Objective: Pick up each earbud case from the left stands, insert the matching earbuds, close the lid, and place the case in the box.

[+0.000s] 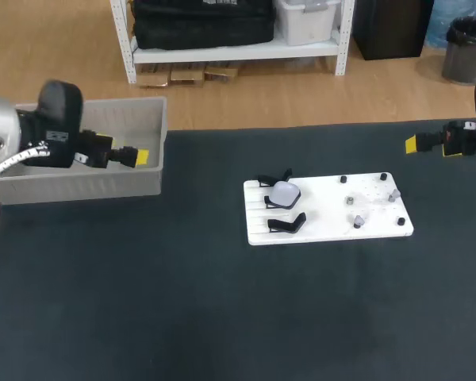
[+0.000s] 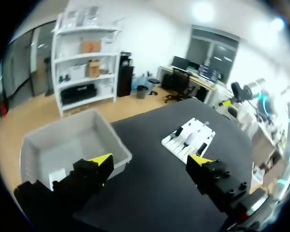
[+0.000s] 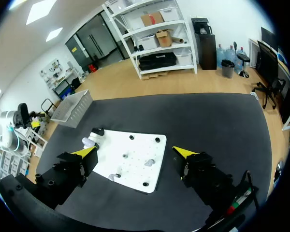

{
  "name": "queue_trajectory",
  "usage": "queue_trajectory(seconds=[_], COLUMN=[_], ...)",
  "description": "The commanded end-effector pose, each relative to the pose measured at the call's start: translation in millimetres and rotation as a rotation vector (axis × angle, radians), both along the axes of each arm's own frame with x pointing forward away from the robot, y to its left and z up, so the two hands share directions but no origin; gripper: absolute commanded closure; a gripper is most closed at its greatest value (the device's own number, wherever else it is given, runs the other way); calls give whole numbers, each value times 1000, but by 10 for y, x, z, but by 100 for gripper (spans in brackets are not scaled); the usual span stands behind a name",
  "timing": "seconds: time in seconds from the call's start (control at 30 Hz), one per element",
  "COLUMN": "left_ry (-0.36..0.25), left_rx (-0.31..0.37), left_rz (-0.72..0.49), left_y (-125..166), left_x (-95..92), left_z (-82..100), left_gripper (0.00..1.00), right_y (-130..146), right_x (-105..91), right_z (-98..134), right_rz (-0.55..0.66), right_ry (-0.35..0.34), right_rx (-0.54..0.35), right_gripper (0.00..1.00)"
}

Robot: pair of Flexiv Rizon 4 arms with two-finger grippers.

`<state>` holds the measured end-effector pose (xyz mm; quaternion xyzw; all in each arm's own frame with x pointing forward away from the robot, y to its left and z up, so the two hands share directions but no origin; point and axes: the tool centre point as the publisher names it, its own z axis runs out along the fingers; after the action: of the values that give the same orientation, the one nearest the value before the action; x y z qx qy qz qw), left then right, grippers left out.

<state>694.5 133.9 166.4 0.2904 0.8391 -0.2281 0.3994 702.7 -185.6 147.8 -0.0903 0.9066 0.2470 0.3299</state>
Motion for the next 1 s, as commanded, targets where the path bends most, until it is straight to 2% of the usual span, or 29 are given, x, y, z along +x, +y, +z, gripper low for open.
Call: queue_trajectory(seconds=[0.03,0.1,0.6,0.63,0.7,0.8,0.9,1.0], left_ry=[-446,-454,-454,-430,-430,-406,-404,-390], left_rx=[-171,-103,-103,-116,-96,-107,-68,-70], left_rz=[-596,-608,-608,-592,-525,-447,-420,-423], left_y=[-17,-82,-82,-149,-286,-494,-687,-880], left_x=[-106,-177,-177,-194,-218,-241,-228,-177], left_z=[19,40,40,-1,-53,-132,-243,-397], left_gripper=[0,0,0,0,0,0,0,0], right_y=[2,2,2,2,2,2,2,2], right_x=[-9,-9,-9,-9,-9,-9,-9,-9], right_z=[9,9,9,9,9,9,9,9], right_rz=[-2,-2,-2,-2,-2,-2,-2,-2], right_ry=[0,0,0,0,0,0,0,0], right_rx=[-2,-2,-2,-2,-2,-2,-2,-2], right_gripper=[0,0,0,0,0,0,0,0])
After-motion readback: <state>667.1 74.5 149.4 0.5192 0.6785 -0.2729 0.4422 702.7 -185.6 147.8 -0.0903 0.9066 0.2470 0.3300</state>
